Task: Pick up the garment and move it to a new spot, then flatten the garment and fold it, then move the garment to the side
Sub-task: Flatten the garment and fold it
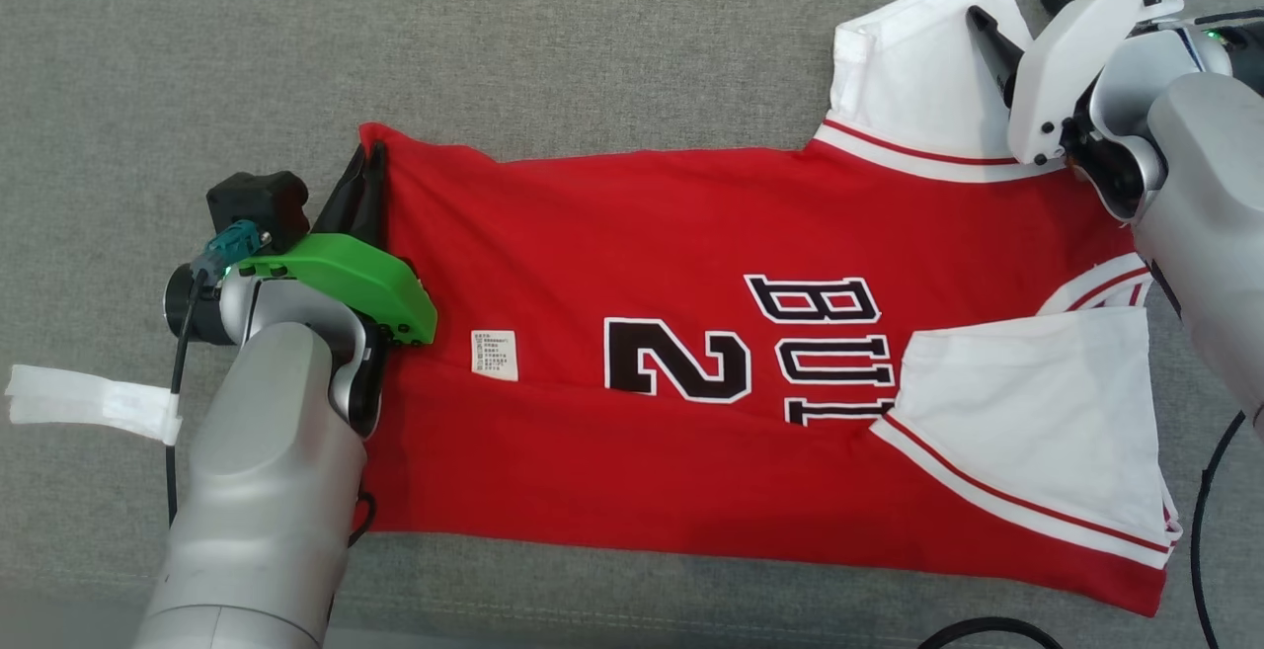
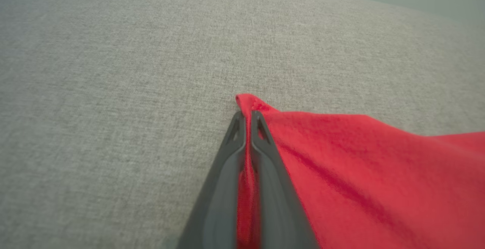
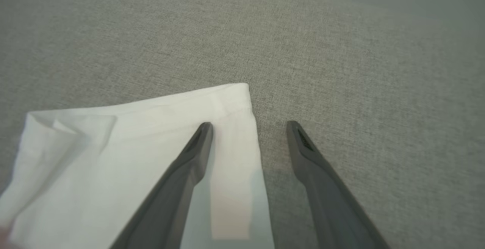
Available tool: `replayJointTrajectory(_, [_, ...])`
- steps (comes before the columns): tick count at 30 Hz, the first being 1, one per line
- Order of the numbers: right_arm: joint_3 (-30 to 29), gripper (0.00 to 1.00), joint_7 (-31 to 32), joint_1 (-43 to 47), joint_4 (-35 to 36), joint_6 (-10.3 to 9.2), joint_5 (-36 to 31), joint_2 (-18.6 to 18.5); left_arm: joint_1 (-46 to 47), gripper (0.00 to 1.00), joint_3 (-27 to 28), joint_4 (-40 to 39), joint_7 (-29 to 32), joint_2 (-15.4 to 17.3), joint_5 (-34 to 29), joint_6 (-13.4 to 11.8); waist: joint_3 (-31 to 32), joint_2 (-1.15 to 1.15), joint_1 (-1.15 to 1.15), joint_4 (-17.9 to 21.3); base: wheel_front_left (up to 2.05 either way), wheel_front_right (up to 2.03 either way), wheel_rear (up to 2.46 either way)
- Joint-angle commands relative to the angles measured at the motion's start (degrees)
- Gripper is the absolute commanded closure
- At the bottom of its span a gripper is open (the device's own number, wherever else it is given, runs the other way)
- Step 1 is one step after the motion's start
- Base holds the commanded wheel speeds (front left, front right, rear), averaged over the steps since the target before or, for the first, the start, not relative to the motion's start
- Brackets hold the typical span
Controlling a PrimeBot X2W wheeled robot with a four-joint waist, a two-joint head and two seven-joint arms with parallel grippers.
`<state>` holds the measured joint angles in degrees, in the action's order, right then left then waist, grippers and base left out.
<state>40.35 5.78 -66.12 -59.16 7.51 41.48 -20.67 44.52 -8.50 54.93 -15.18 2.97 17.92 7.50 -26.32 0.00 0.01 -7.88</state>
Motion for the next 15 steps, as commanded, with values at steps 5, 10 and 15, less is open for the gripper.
replayJointTrajectory(5, [1.6,1.0,0.9,-0.9,-2.4,-0.03,0.7,0.5,0.9,1.0,-1.1,-0.8,0.1,0.1,1.1,-0.1,-1.3,0.0,-0.01,-1.3,0.0,0.0,0.0])
replayJointTrajectory(10, [2.6,1.0,-3.7,-0.9,-1.6,-0.08,1.1,-0.4,0.0,1.0,-0.8,-2.1,0.1,0.1,1.2,-0.1,-0.4,0.0,-0.01,-0.6,0.0,0.0,0.0])
replayJointTrajectory(15, [3.1,1.0,-13.4,0.5,-0.3,-0.08,1.0,-1.1,-1.6,1.0,0.8,-3.7,0.1,0.6,0.2,-0.1,2.7,0.0,-0.01,0.5,0.0,0.0,0.0])
